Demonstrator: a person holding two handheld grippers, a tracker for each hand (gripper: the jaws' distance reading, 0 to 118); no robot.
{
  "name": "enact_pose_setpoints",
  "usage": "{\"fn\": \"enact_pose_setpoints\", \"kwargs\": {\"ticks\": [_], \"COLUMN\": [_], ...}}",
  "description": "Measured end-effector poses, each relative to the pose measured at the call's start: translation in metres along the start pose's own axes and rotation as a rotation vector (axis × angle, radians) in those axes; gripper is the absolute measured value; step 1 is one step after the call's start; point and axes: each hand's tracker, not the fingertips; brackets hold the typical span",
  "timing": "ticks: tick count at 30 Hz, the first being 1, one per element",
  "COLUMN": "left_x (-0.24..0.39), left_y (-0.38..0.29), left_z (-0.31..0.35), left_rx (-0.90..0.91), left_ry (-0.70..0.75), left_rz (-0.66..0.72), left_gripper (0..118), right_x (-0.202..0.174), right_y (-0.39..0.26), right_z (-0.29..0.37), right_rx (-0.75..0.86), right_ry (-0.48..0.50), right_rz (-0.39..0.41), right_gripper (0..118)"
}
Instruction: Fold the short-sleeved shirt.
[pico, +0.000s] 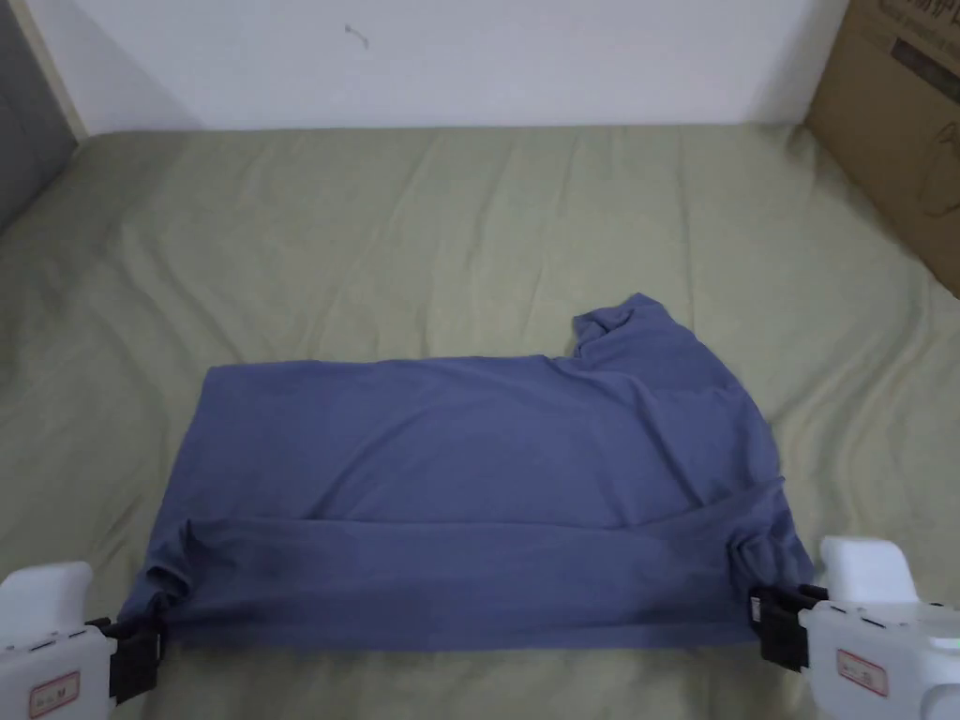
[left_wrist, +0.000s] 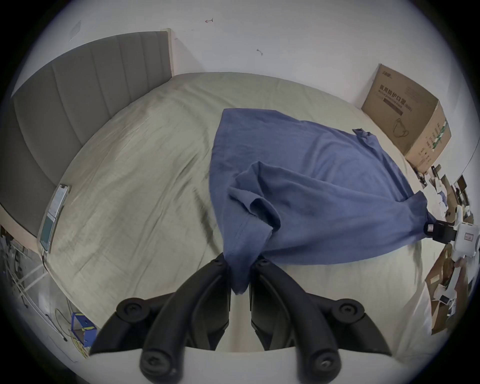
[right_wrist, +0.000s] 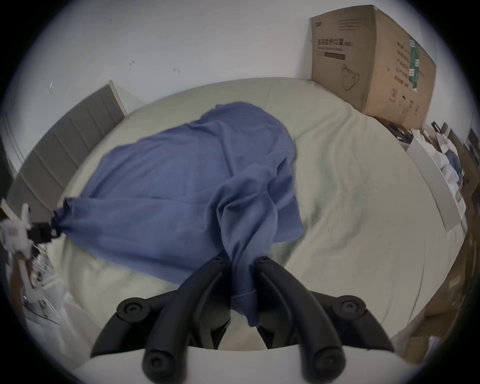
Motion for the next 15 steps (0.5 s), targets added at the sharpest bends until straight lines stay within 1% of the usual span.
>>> {"fn": "enact_pose_setpoints", "kwargs": {"ticks": [1,2,3,4,5,7,8,11,12,13,14,15], "left_x": [-0.003,-0.008,-0.011,-0.013,-0.014,-0.014,-0.013,-0.032,-0.035,-0.037,-0.038,-0.042], "left_y": [-0.003,-0.008,-0.014,-0.023,-0.033,-0.055,-0.067,-0.099,-0.106,-0.11,-0.112,-0.111], "left_z": [0.007,0.012,0.019,0.026,0.032,0.042,0.045,0.033,0.03,0.028,0.027,0.03], "left_rx": [0.006,0.016,0.024,0.021,0.011,-0.017,-0.048,-0.101,-0.115,-0.112,-0.104,-0.052], "left_ry": [-0.011,-0.029,-0.03,-0.032,-0.039,-0.045,-0.04,-0.019,-0.021,-0.014,-0.012,-0.077], "left_rz": [0.013,0.042,0.059,0.067,0.071,0.059,0.042,0.038,0.043,0.061,0.09,0.123], "left_gripper": [11,11,11,11,11,11,11,11,15,33,47,67], "right_x": [0.005,0.01,0.014,0.017,0.023,0.033,0.037,0.038,0.038,0.038,0.038,0.036], "right_y": [0.001,0.0,-0.002,-0.008,-0.016,-0.04,-0.057,-0.094,-0.1,-0.1,-0.099,-0.094], "right_z": [0.01,0.022,0.032,0.042,0.05,0.059,0.063,0.061,0.056,0.053,0.052,0.051], "right_rx": [0.01,0.023,0.028,0.022,0.001,-0.077,-0.089,-0.14,-0.144,-0.162,-0.178,-0.17], "right_ry": [0.029,0.055,0.058,0.035,0.035,0.045,0.067,0.063,0.061,0.052,0.019,0.014], "right_rz": [-0.054,-0.082,-0.095,-0.096,-0.113,-0.204,-0.228,-0.208,-0.217,-0.236,-0.24,-0.238], "right_gripper": [13,13,13,13,13,13,13,14,20,50,87,111]}}
